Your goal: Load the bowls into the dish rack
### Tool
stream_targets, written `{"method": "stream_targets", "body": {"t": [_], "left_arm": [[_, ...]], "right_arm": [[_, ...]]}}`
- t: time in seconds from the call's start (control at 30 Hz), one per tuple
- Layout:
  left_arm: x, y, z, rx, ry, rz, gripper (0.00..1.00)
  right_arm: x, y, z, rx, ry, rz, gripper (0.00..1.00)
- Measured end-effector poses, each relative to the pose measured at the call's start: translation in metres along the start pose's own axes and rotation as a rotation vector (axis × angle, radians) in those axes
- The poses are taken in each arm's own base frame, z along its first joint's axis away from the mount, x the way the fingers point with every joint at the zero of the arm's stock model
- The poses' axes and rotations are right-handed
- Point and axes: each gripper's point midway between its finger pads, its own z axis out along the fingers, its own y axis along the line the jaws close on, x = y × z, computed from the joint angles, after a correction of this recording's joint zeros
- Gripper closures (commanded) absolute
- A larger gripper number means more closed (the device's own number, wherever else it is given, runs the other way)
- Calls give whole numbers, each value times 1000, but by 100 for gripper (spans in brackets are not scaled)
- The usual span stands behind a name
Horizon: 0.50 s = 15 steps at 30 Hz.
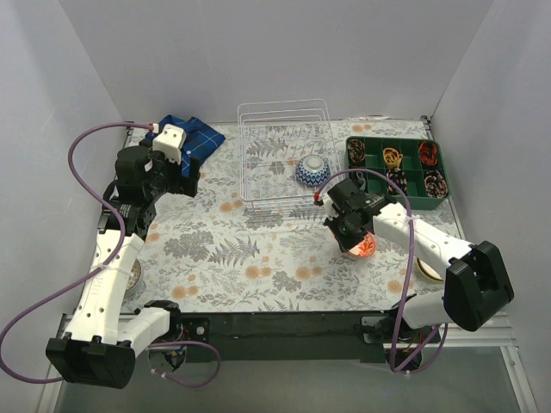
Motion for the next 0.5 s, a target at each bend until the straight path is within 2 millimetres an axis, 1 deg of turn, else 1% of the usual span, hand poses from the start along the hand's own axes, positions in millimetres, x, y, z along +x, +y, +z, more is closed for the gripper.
{"method": "stream_targets", "body": {"t": [0.03,0.07,0.17,0.23,0.3,0.33,0.37,0.4,0.43,0.47,0.5], "left_arm": [[-2,-2,-1,12,-9,6,12],[-4,-5,-1,27,-17,11,12],[-8,-18,-1,110,-36,18,14],[-15,-28,1,172,-50,21,15],[-27,-39,8,242,-64,17,18],[-32,-42,12,264,-67,10,19],[-38,-46,18,289,-67,2,21],[-46,-50,29,315,-64,-14,23],[-49,-51,33,321,-66,-17,24],[-55,-56,50,344,-50,-52,27],[-56,-58,61,354,-34,-70,29]], "right_arm": [[-5,17,-11,-88,-6,-33,99],[-6,18,-12,-94,-8,-36,99],[-28,45,-41,-233,-63,-110,99],[-51,64,-68,-331,-144,-162,99],[-77,79,-99,-419,-248,-216,99],[-87,85,-111,-447,-287,-237,99],[-99,92,-129,-492,-341,-265,99],[-111,98,-143,-527,-388,-287,99],[-117,101,-152,-556,-415,-299,99],[-124,104,-160,-590,-437,-299,99],[-132,105,-166,-634,-459,-287,99]]}}
